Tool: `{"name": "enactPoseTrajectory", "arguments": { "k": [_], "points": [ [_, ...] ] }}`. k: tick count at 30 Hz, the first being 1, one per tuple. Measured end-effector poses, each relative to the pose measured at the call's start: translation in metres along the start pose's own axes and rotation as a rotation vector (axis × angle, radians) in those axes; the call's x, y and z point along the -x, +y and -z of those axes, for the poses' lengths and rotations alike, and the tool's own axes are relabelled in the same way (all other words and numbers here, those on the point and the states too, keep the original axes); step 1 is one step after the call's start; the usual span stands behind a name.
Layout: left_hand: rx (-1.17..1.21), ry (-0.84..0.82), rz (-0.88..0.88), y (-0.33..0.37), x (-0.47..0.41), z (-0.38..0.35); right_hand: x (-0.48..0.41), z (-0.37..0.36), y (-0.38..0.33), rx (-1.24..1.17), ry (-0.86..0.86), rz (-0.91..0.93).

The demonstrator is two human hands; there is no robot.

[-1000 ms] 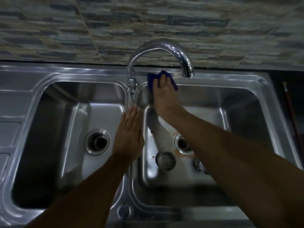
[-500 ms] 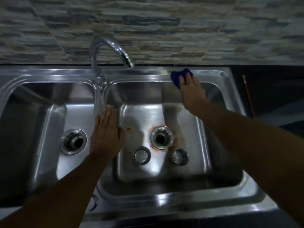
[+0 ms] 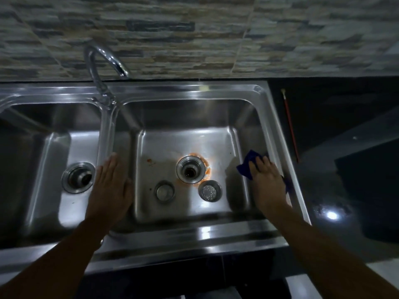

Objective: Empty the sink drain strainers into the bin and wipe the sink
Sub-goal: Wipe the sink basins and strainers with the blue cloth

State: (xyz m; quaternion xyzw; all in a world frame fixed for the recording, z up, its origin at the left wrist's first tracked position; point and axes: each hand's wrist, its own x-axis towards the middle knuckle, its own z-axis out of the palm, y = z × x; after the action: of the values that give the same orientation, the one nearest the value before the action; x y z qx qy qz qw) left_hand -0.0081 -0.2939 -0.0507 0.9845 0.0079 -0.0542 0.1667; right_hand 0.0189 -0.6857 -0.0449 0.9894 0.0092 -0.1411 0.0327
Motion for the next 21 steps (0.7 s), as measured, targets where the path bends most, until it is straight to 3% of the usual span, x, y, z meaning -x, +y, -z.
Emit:
{"name": "enactPoseTrajectory", "arguments": {
  "k": [4,8,10,14,17,21],
  "points": [
    [-0.025,0.059,-0.020,-0.003,0.000,-0.007,-0.025,0.037,0.000,-0.361,0.240,-0.023],
    [-0.004,0.104,-0.047,-0.009,-0.001,-0.013,-0.095,0.080,0.001,-0.264,0.410,0.059],
    [-0.005,0.124,-0.075,-0.011,-0.002,-0.016,-0.133,0.088,0.005,-0.132,0.354,0.047],
    [-0.001,0.121,-0.083,-0.019,-0.003,-0.021,-0.153,0.064,0.009,0.027,0.055,0.003],
    [0.014,0.108,-0.073,-0.017,-0.005,-0.021,-0.119,0.035,0.016,0.043,0.091,-0.011],
    [0.050,0.117,-0.083,-0.013,-0.003,-0.019,-0.038,0.009,0.028,-0.114,0.090,-0.013]
  ]
}}
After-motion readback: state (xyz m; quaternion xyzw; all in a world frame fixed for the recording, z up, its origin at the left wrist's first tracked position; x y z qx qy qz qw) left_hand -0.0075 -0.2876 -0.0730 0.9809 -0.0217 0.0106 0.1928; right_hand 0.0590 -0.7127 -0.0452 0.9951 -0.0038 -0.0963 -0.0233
